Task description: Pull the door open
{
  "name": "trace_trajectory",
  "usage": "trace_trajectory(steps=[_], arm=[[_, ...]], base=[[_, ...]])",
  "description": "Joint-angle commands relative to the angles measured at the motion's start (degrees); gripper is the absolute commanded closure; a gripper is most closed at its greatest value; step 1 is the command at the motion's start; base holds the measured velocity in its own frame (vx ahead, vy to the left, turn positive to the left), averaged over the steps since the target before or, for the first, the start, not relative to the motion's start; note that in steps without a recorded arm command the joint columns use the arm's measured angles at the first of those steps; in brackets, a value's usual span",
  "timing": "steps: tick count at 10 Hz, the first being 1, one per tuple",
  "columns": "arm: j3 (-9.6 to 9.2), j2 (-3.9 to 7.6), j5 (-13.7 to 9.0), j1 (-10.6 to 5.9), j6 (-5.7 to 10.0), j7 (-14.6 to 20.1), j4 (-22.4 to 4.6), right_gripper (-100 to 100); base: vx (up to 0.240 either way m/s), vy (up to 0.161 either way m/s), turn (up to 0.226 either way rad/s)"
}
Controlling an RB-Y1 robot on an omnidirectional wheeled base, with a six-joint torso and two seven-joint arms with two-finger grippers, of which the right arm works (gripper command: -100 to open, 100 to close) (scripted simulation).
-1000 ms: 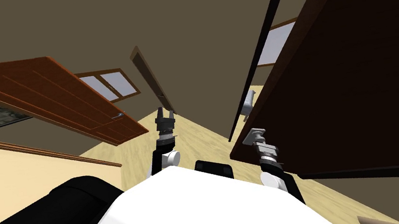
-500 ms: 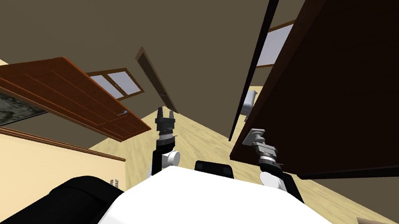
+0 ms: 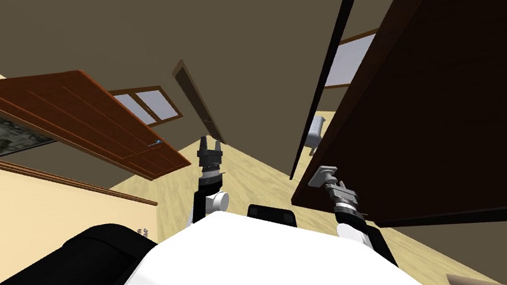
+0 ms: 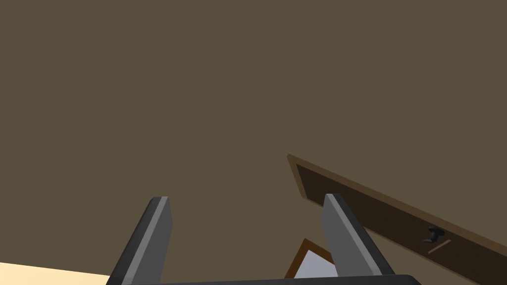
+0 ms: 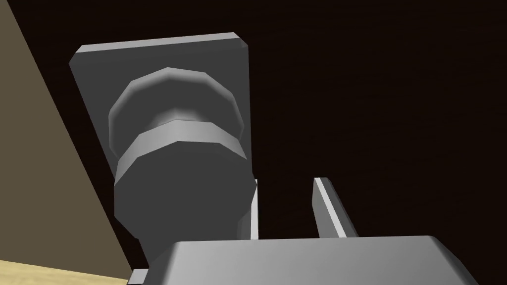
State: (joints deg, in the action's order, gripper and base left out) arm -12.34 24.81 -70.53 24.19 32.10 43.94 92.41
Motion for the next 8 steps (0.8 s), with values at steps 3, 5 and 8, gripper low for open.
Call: trace_trajectory(steps=[3,5,8], arm=[[0.28,1.9,-2.59,1.51,-1.69,-0.29,3.68,-100],[0.54,2.67,-3.63,2.27,-2.3,-0.42,4.73,-100],[0.65,2.99,-4.06,2.59,-2.54,-0.47,5.16,-100]], base=[[0.045,0.043,-0.031],[0.058,0.042,-0.024],[0.021,0.009,-0.008]])
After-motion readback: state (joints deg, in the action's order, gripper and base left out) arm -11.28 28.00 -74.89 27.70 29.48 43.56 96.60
